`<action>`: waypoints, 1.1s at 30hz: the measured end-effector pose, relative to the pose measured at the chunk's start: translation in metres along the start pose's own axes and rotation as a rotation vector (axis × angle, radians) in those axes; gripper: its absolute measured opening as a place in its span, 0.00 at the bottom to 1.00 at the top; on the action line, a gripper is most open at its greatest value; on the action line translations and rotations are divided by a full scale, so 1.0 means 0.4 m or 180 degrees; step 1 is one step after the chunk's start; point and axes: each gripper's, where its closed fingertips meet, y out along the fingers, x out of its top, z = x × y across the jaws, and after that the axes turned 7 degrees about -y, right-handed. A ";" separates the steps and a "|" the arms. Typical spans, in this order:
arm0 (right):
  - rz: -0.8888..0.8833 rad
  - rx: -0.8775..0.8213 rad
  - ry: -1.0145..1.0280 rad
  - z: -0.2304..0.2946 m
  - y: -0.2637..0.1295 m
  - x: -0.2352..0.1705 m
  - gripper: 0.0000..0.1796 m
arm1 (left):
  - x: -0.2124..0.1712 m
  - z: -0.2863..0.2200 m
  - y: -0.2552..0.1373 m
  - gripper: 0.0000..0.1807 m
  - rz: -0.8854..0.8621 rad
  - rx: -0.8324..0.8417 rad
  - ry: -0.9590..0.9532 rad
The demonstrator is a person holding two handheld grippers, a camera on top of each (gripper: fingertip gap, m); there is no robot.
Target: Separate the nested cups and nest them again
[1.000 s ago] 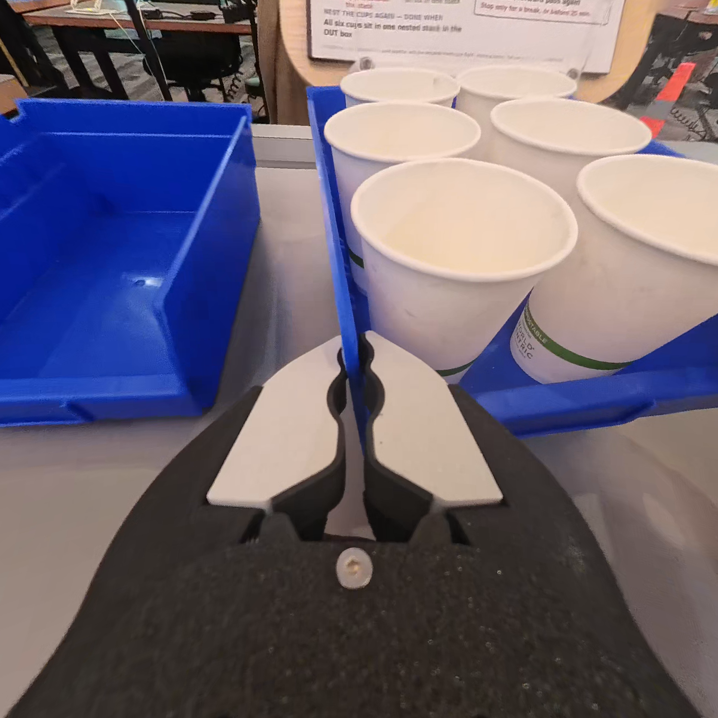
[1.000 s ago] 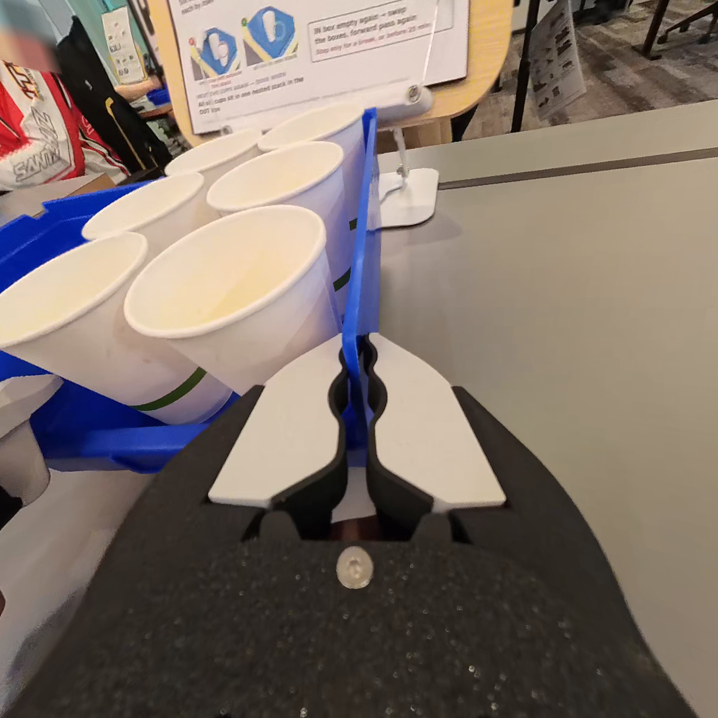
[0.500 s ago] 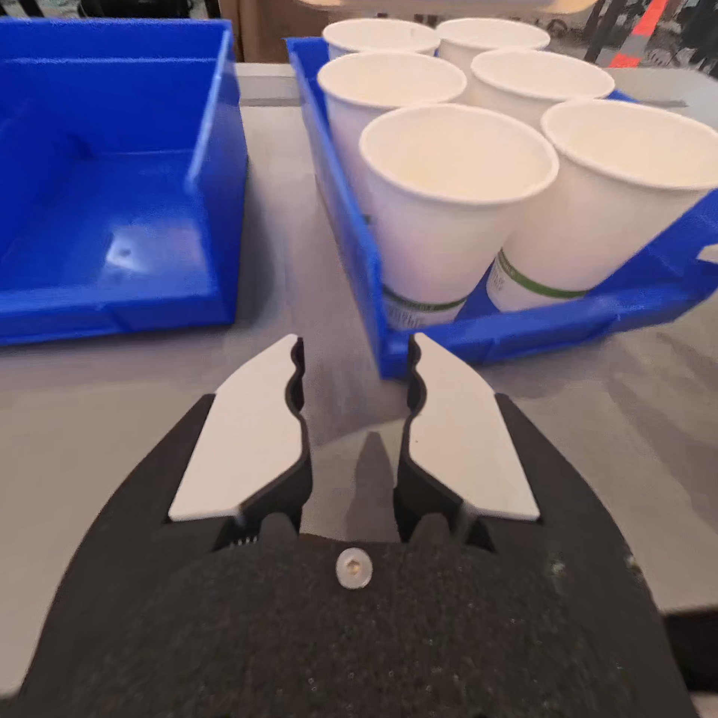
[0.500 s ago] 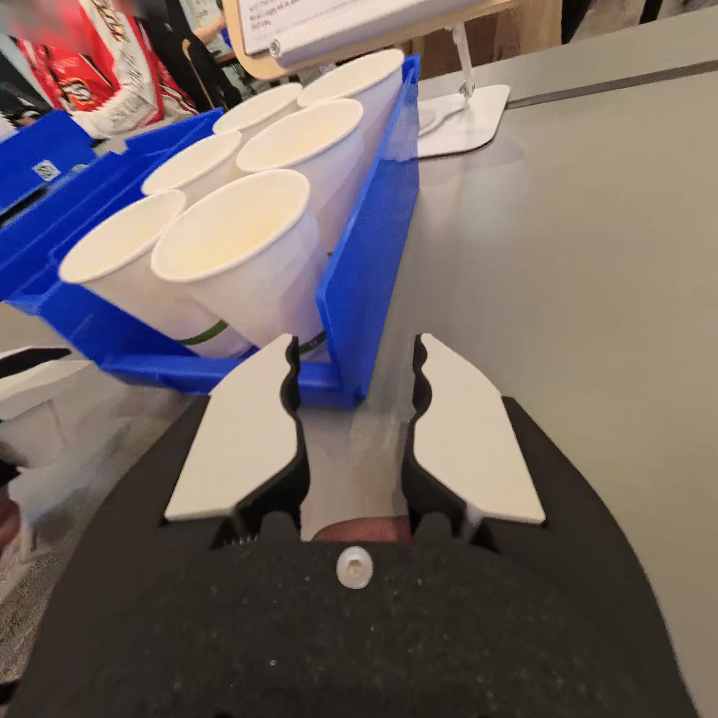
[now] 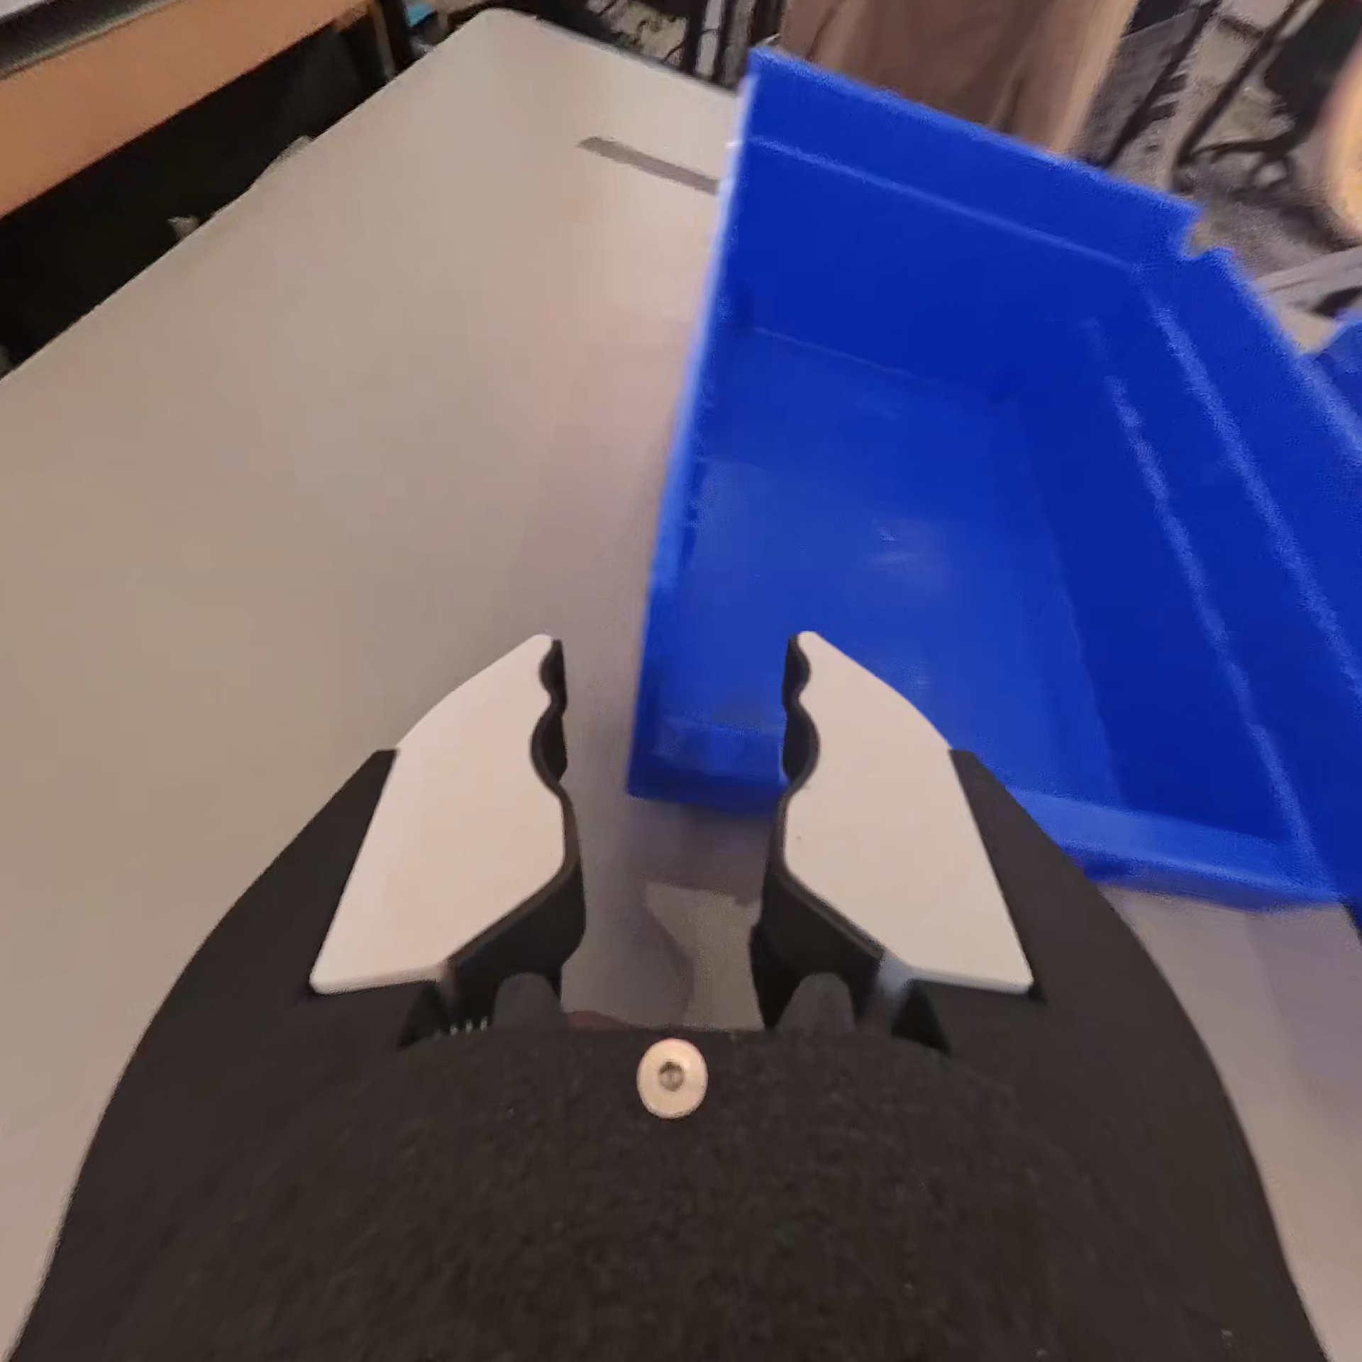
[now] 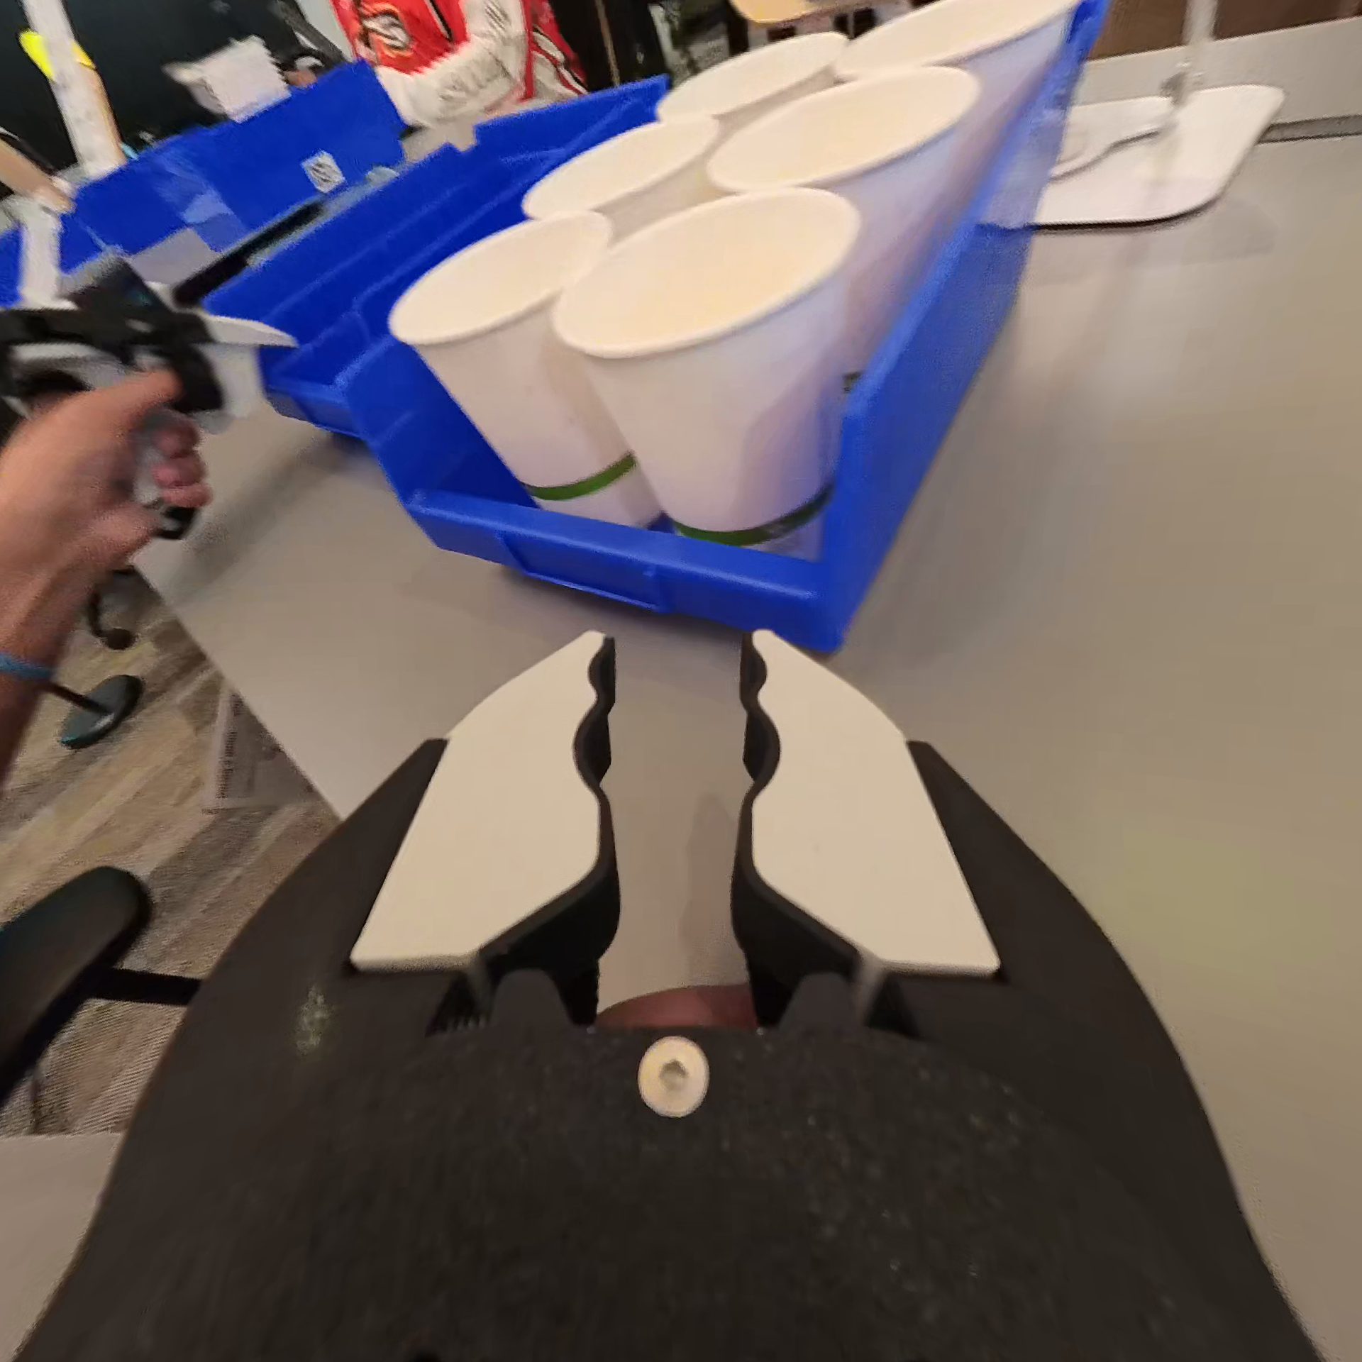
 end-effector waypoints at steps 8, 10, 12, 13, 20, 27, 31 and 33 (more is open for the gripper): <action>0.0115 0.0571 -0.0102 0.207 0.118 -0.003 0.17 | -0.023 -0.007 -0.028 0.02 -0.0152 0.0176 0.0106; 0.0172 0.0599 -0.0339 0.252 0.159 -0.002 0.17 | -0.050 -0.009 -0.076 0.01 -0.0226 0.0347 0.0120; 0.0291 0.0517 -0.0575 0.286 0.205 -0.002 0.17 | -0.084 -0.017 -0.128 0.01 -0.0214 0.0482 0.0251; 0.0313 0.0473 -0.0646 0.302 0.229 0.002 0.18 | -0.101 -0.018 -0.159 0.01 -0.0240 0.0535 0.0209; 0.0291 0.0633 -0.0617 0.436 0.341 0.020 0.23 | -0.222 -0.039 -0.360 0.01 -0.0371 0.0787 -0.0023; -0.0264 0.0335 -0.0172 0.417 0.323 0.094 0.05 | -0.255 -0.117 -0.490 0.02 -0.0830 0.0889 0.0432; -0.0567 0.0329 -0.0083 0.426 0.296 0.165 0.02 | -0.178 -0.170 -0.572 0.03 -0.1390 0.1009 0.0643; -0.0866 0.0303 -0.0186 0.438 0.256 0.239 0.02 | -0.124 -0.195 -0.613 0.02 -0.1646 0.1044 0.0716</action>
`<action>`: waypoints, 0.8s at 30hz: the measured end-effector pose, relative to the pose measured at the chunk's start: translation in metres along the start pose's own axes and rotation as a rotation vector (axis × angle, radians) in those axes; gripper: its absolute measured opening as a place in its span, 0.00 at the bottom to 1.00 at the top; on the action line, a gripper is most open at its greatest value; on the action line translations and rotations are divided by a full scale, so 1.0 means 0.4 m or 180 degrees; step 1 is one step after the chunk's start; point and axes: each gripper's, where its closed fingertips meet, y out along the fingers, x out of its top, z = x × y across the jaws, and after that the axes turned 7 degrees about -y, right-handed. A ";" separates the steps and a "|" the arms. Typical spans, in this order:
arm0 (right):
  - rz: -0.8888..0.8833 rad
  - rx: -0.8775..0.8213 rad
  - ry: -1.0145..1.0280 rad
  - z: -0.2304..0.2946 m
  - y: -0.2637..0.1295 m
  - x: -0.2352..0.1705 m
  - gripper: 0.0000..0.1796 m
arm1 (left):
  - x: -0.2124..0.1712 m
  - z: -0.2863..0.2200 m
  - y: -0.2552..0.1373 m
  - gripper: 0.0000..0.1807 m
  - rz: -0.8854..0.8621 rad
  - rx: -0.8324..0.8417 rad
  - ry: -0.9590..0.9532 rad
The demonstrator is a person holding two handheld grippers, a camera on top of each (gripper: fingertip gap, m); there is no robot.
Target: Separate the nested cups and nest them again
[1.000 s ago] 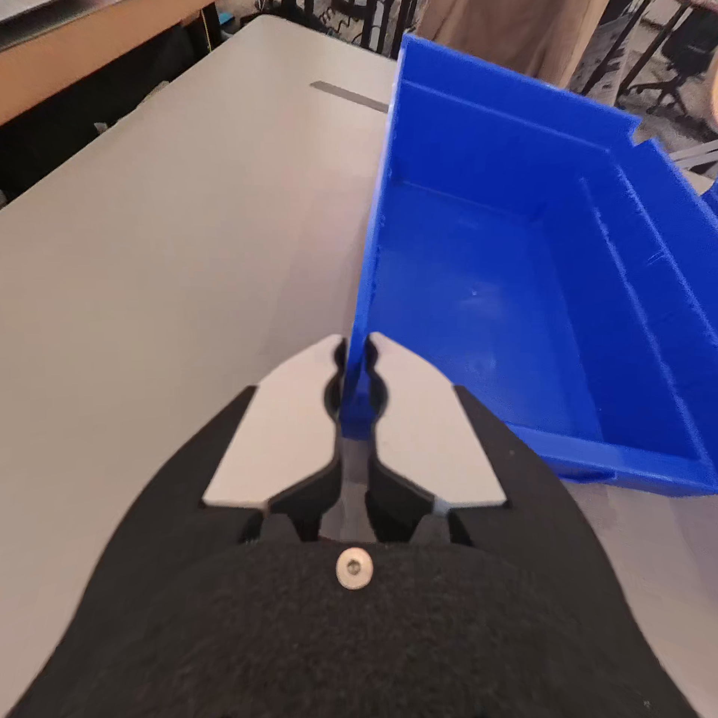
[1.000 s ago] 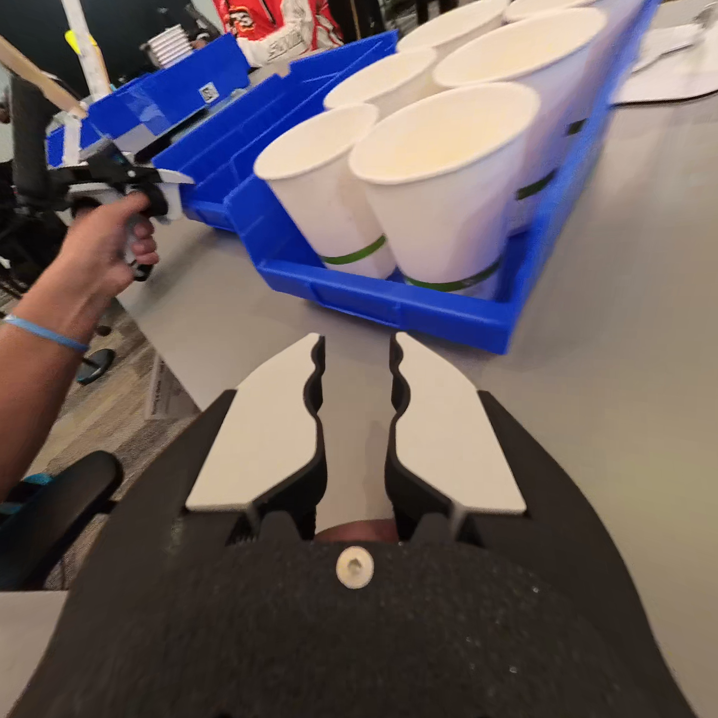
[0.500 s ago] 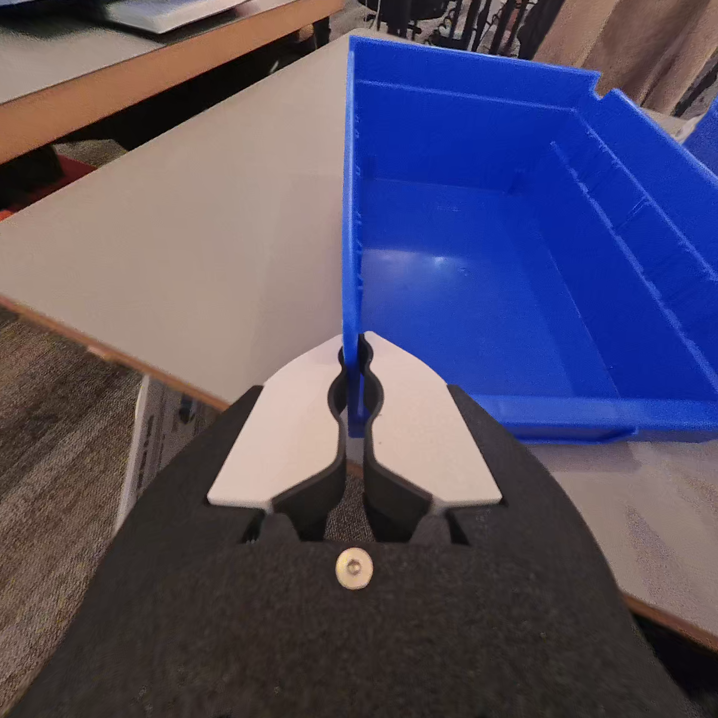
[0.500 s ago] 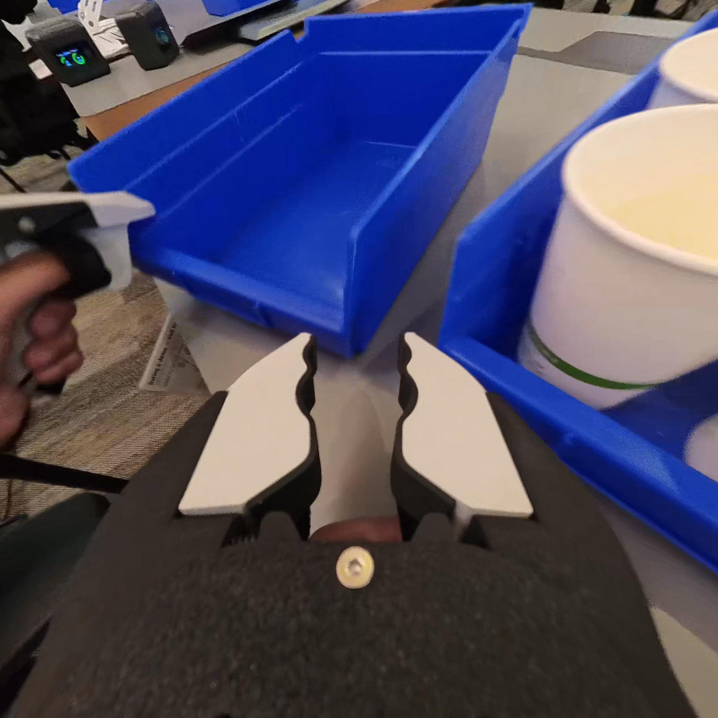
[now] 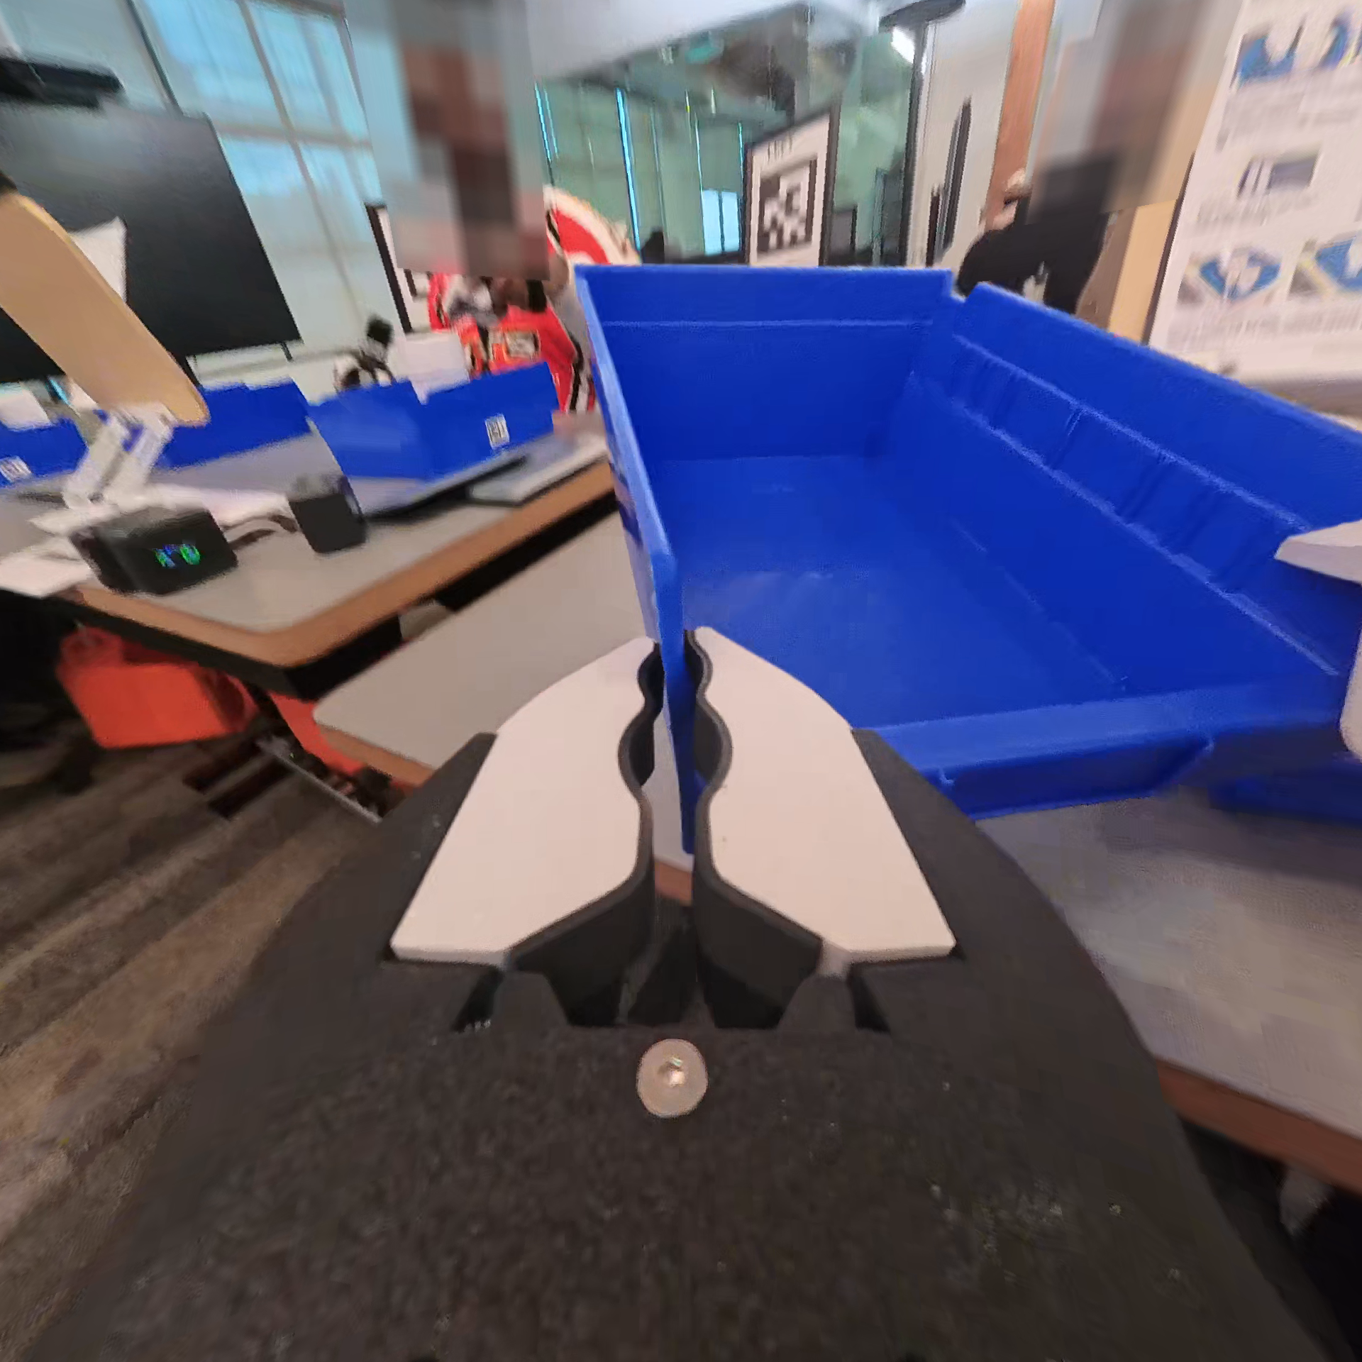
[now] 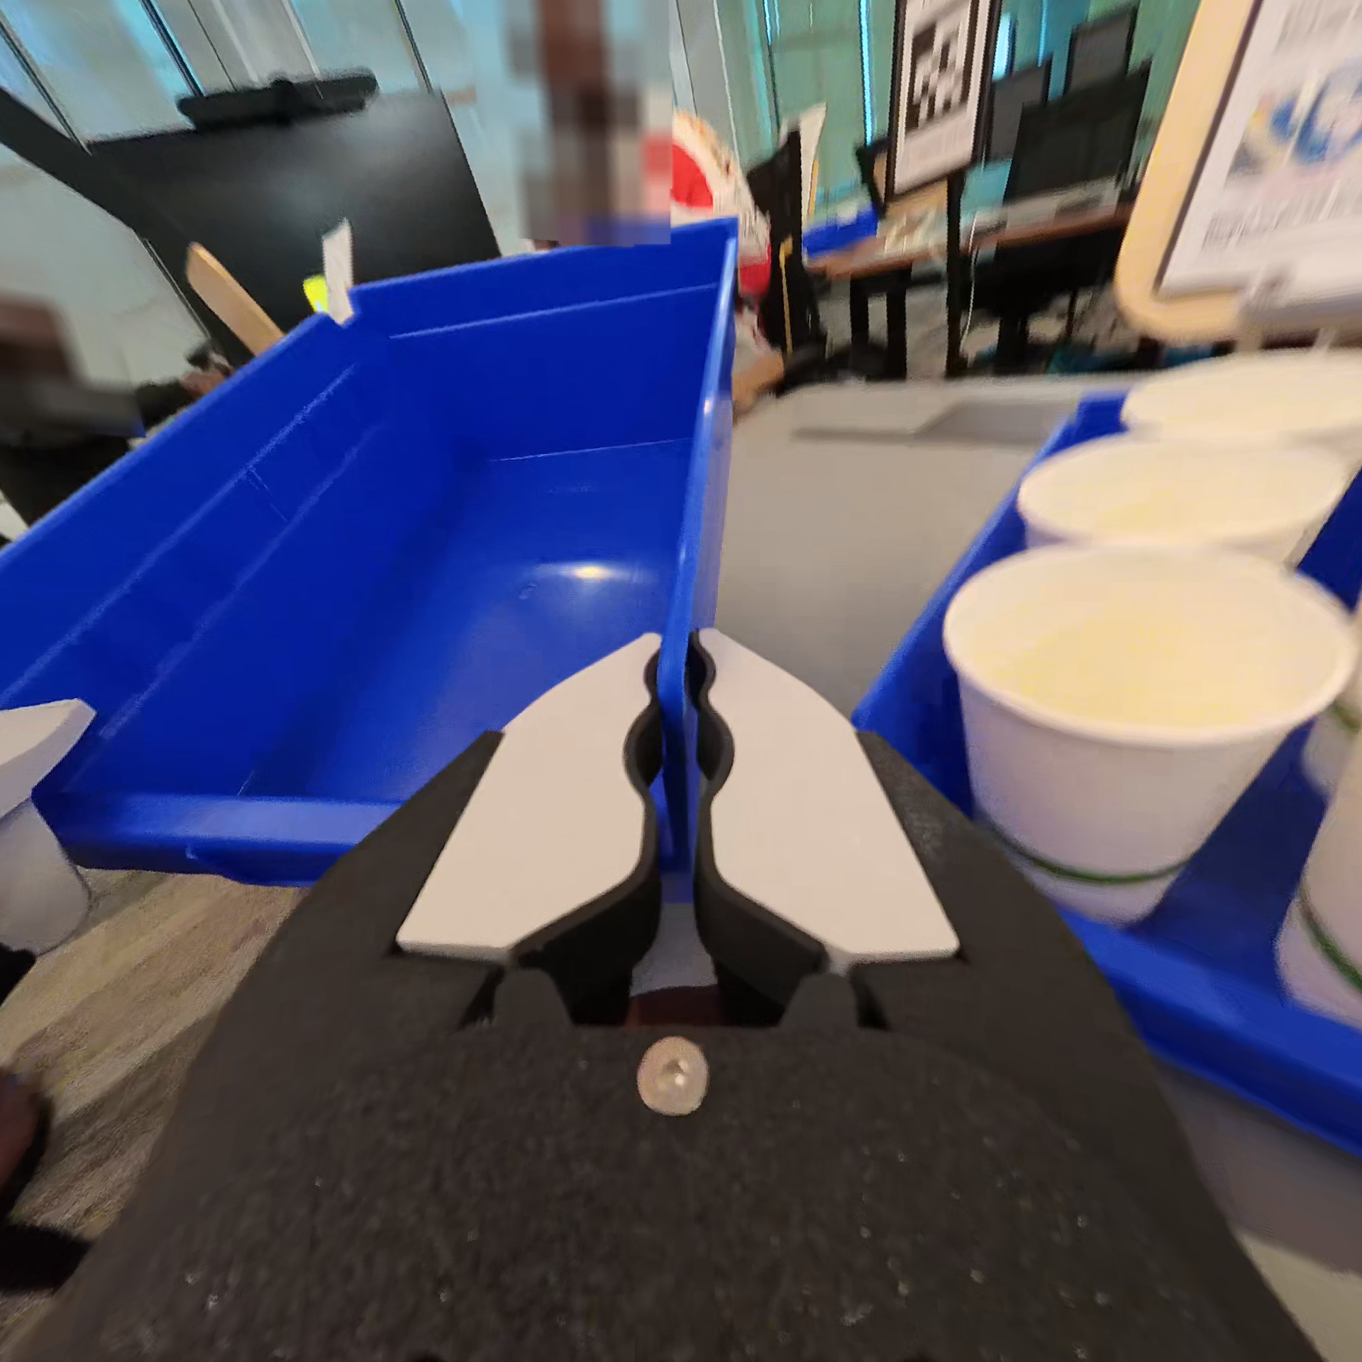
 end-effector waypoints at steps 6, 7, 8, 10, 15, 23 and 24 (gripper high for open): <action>-0.0744 -0.0371 -0.0196 -0.111 -0.124 0.269 0.02 | 0.245 -0.144 0.023 0.02 -0.0571 -0.0493 0.0020; -0.0821 -0.0493 -0.0186 -0.155 -0.154 0.305 0.02 | 0.284 -0.196 0.029 0.02 -0.0668 -0.0638 0.0030; -0.0885 -0.0631 -0.0184 -0.204 -0.188 0.338 0.02 | 0.319 -0.255 0.033 0.02 -0.0763 -0.0780 0.0062; -0.1008 -0.0952 -0.0212 -0.313 -0.268 0.389 0.02 | 0.367 -0.389 0.046 0.02 -0.0815 -0.1094 0.0136; -0.0832 -0.1810 -0.0020 -0.609 -0.494 0.381 0.03 | 0.387 -0.777 0.057 0.03 -0.0546 -0.1991 0.0156; -0.0172 -0.2874 0.0061 -0.938 -0.845 0.214 0.02 | 0.142 -1.272 -0.041 0.02 0.0067 -0.2839 0.0077; -0.0081 -0.2876 0.0063 -0.966 -0.863 0.191 0.02 | 0.103 -1.304 -0.052 0.02 0.0126 -0.2830 0.0088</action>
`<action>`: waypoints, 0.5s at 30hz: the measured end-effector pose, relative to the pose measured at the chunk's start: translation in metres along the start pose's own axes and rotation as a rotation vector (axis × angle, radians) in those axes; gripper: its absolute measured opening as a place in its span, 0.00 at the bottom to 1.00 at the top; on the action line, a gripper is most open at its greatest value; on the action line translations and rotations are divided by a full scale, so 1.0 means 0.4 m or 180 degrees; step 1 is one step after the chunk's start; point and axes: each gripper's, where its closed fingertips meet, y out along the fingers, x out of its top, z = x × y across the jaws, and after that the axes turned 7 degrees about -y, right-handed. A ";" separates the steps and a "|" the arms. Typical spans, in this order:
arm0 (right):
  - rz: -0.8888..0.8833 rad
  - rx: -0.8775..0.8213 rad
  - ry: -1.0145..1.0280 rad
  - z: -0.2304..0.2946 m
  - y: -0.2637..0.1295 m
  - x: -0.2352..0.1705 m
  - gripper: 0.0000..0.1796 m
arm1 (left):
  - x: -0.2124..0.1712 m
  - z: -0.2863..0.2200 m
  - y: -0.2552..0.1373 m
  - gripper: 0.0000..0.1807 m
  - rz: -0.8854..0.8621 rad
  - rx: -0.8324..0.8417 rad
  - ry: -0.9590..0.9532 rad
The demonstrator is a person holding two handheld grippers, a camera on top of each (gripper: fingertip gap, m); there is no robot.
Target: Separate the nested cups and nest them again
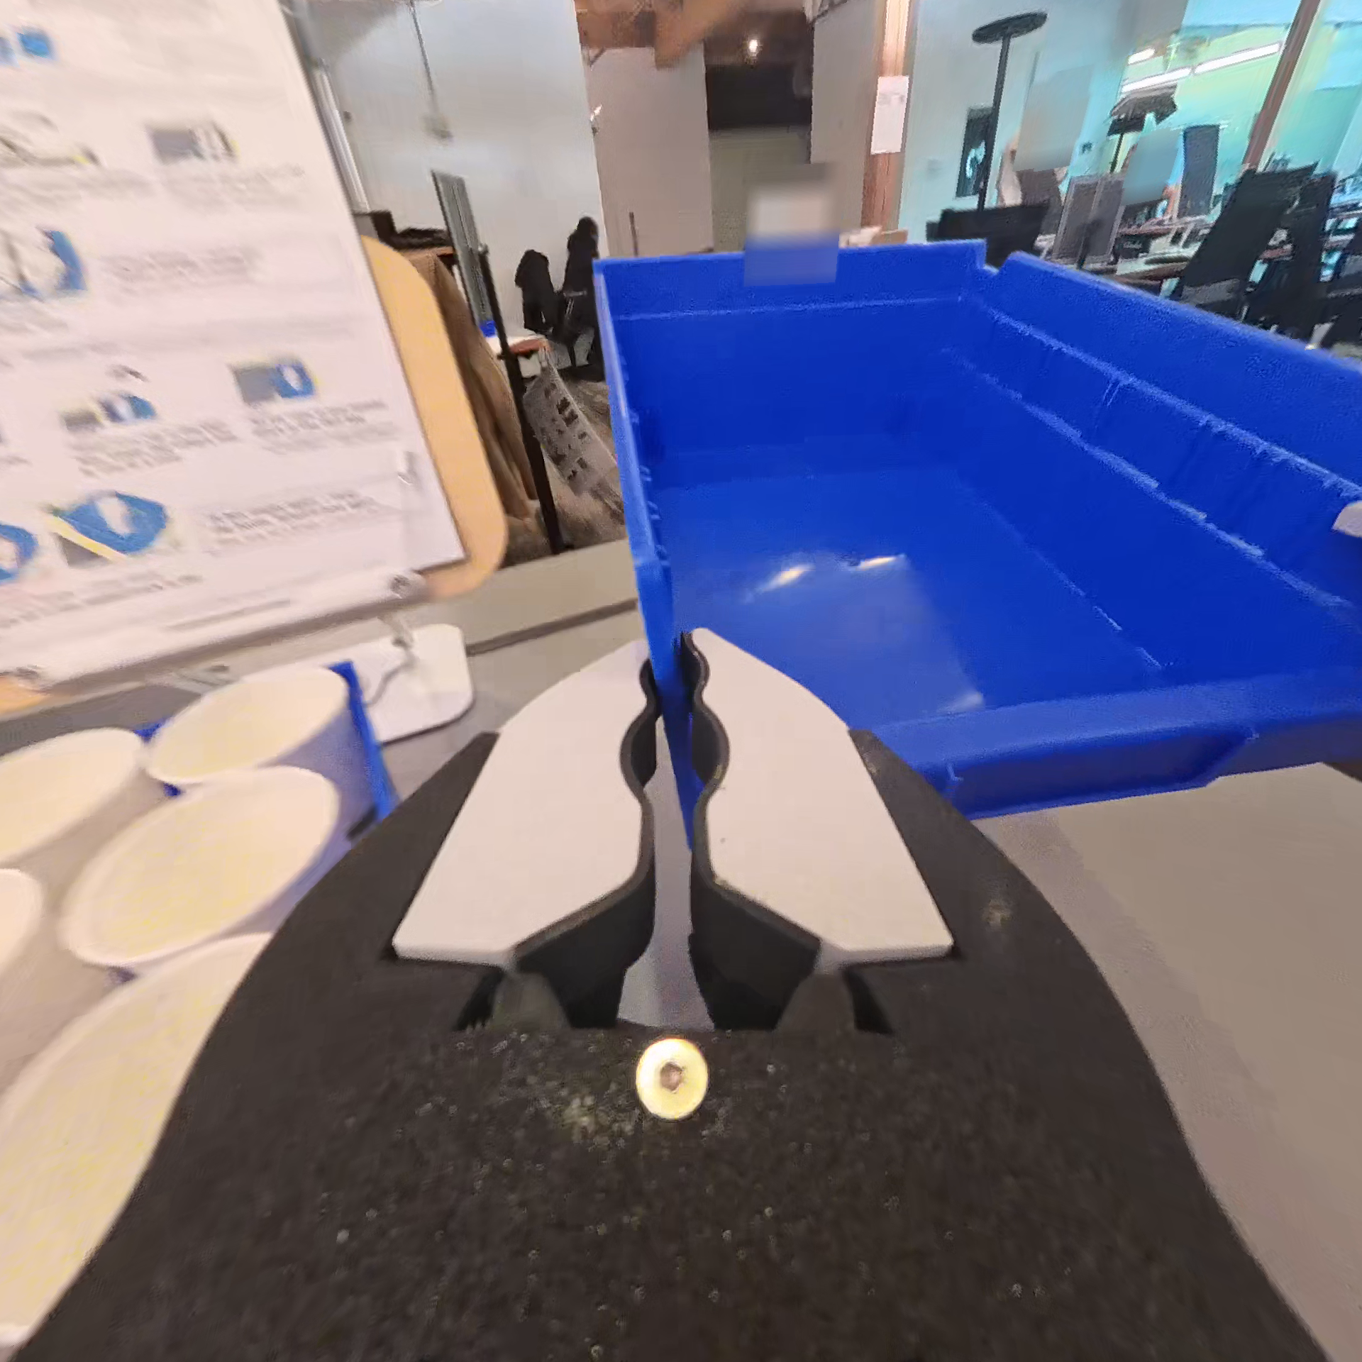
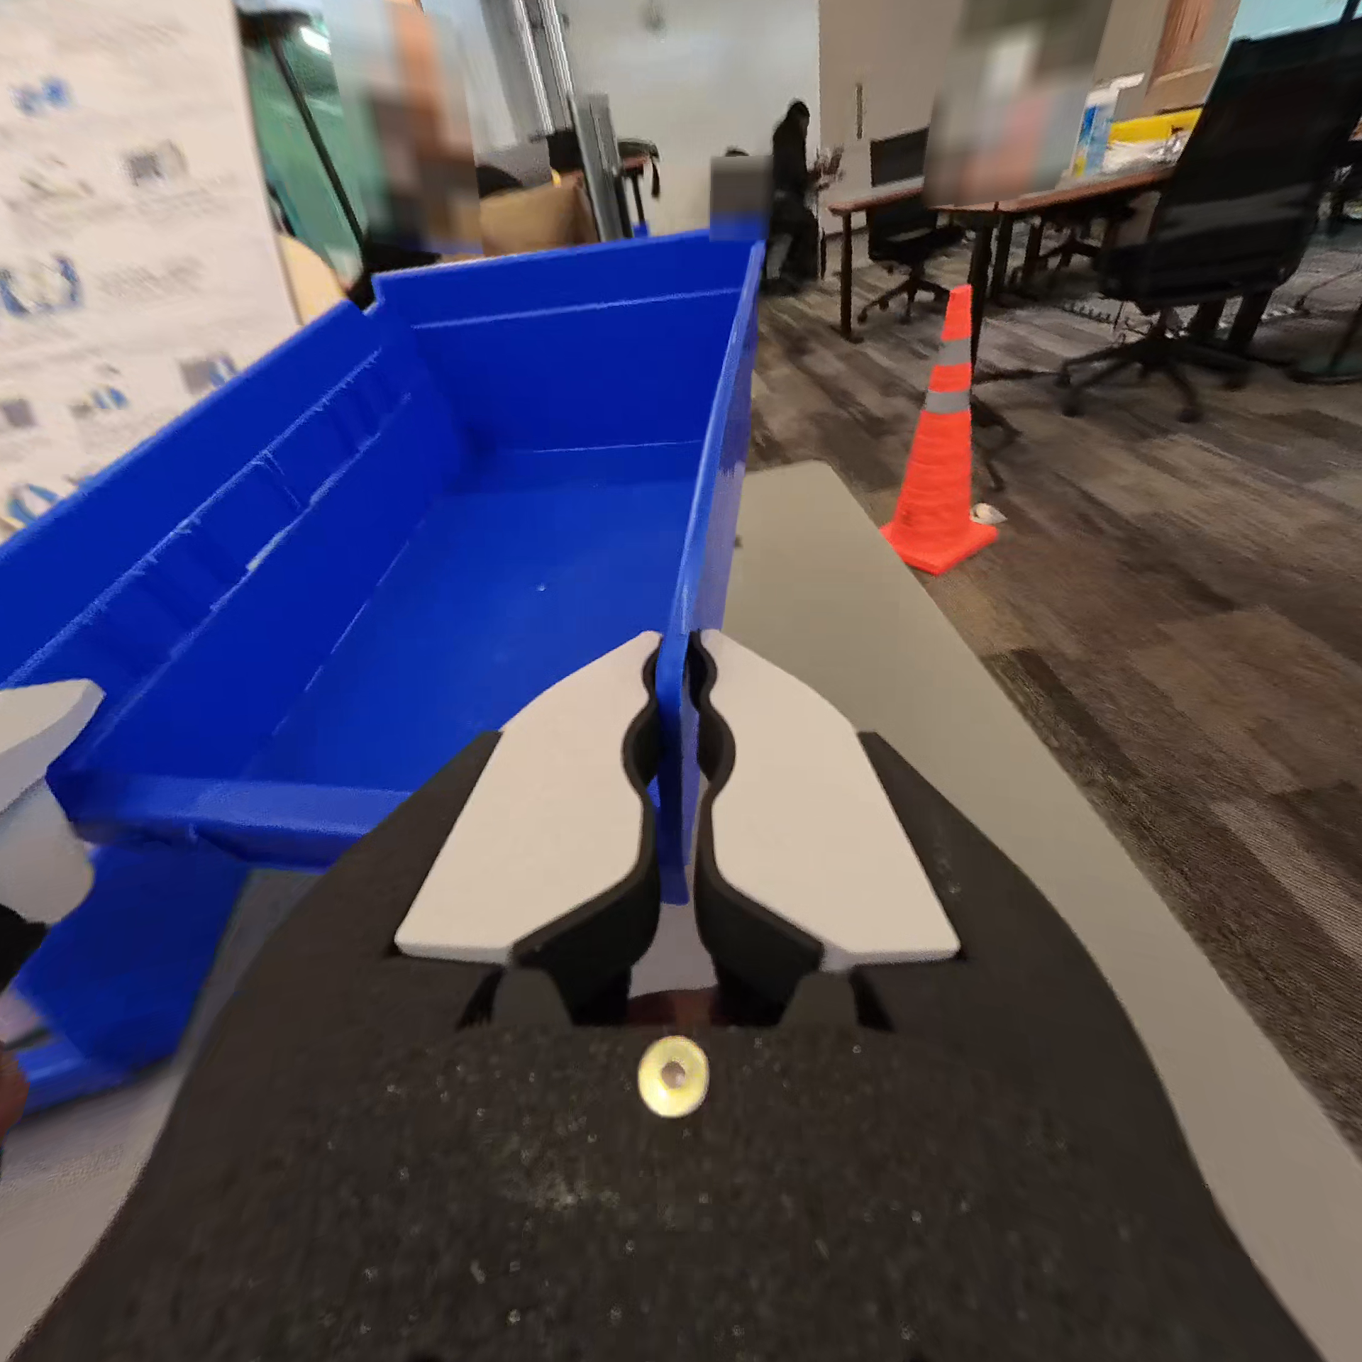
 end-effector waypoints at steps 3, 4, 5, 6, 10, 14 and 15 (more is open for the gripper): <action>0.0169 0.0146 -0.0045 -0.066 0.037 -0.073 0.02 | -0.089 -0.061 0.023 0.02 0.0042 0.0071 -0.0022; 0.0246 0.0211 -0.0045 -0.081 0.048 -0.098 0.02 | -0.117 -0.076 0.027 0.02 0.0105 0.0078 0.0011; 0.0331 0.0272 -0.0033 -0.093 0.058 -0.122 0.02 | -0.142 -0.087 0.029 0.02 0.0168 0.0060 0.0032; 0.0399 0.0323 -0.0025 -0.101 0.066 -0.143 0.02 | -0.169 -0.095 0.034 0.03 0.0260 0.0042 0.0050; 0.0636 0.0432 -0.0051 -0.120 0.091 -0.224 0.02 | -0.253 -0.109 0.044 0.03 0.0546 0.0022 0.0072; 0.0936 0.0314 -0.0037 -0.162 0.109 -0.308 0.02 | -0.358 -0.145 0.041 0.05 0.1022 -0.0148 0.0046; 0.0888 0.0302 0.0058 -0.166 0.109 -0.309 0.02 | -0.381 -0.155 0.038 0.09 0.1163 -0.0189 0.0036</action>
